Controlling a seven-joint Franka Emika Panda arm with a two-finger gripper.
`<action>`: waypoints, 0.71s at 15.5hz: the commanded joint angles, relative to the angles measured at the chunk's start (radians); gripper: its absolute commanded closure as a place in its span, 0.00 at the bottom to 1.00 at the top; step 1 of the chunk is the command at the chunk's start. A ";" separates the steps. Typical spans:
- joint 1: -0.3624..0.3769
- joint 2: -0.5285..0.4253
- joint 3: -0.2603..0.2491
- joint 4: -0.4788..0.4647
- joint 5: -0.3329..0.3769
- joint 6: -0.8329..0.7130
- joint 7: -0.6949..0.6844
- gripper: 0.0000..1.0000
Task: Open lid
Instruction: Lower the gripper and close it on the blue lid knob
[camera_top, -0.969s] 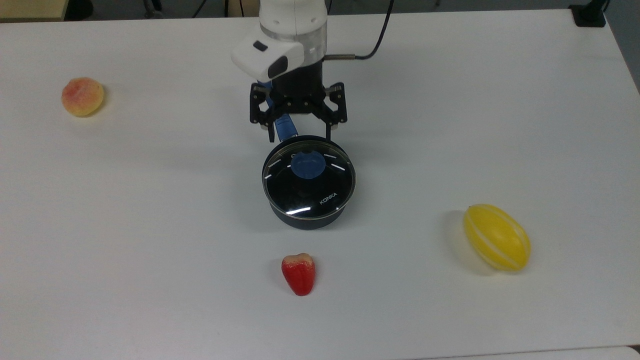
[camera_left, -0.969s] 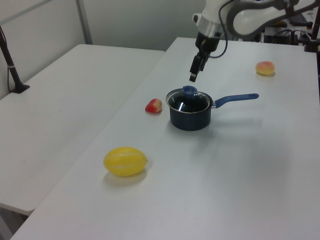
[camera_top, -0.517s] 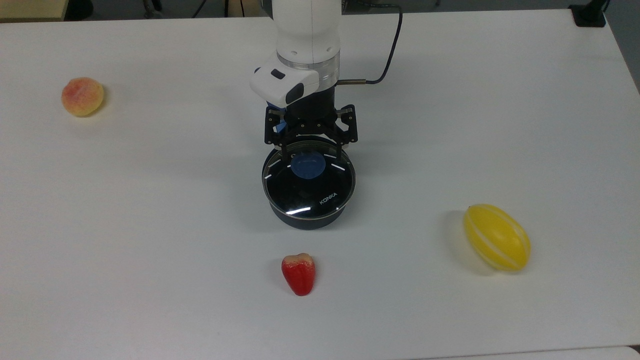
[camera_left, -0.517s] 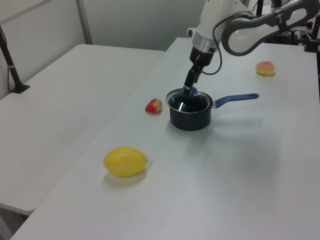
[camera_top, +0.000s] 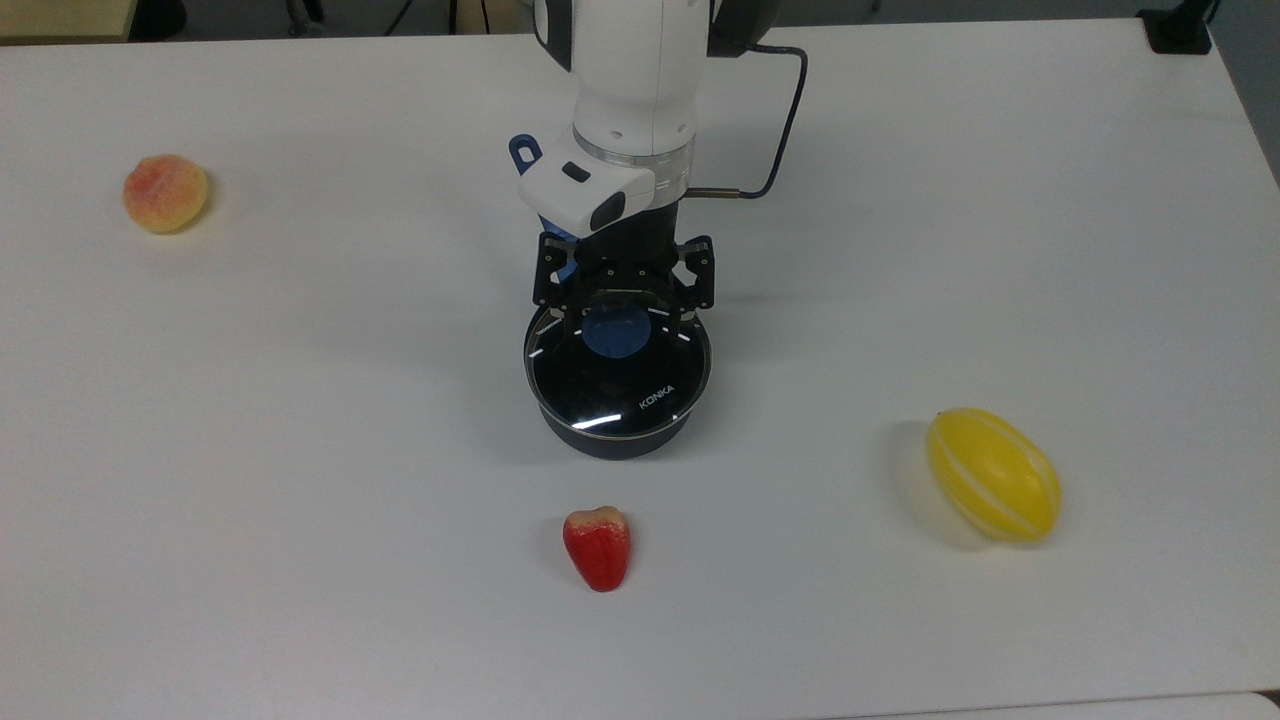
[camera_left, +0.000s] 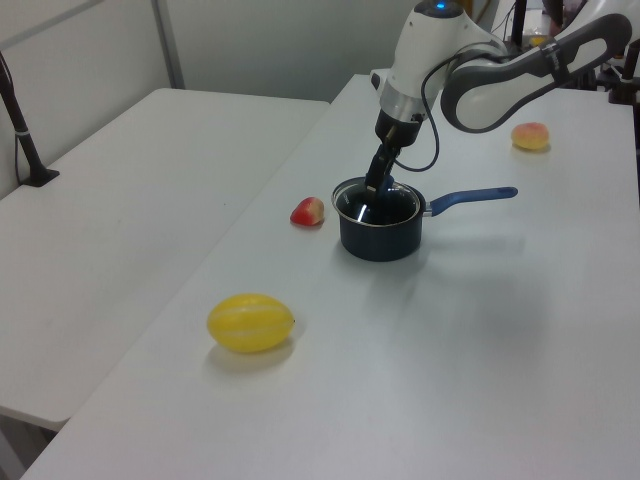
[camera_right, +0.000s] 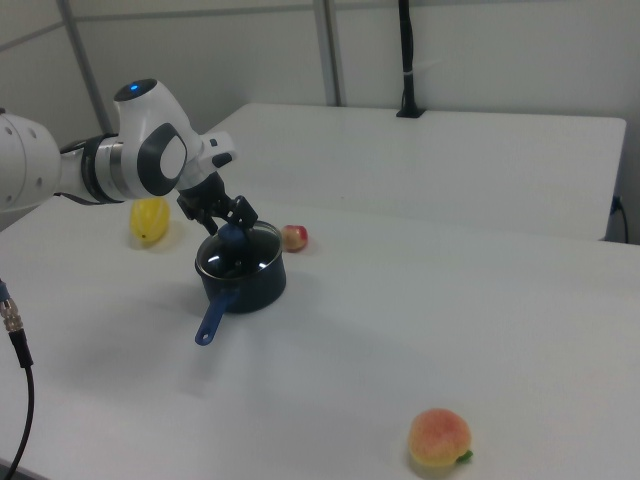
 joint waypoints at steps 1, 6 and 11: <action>0.004 -0.007 0.002 -0.014 -0.026 0.026 0.035 0.32; 0.004 -0.009 0.007 -0.015 -0.023 0.025 0.041 0.85; 0.002 -0.015 0.007 -0.015 -0.023 0.015 0.033 0.91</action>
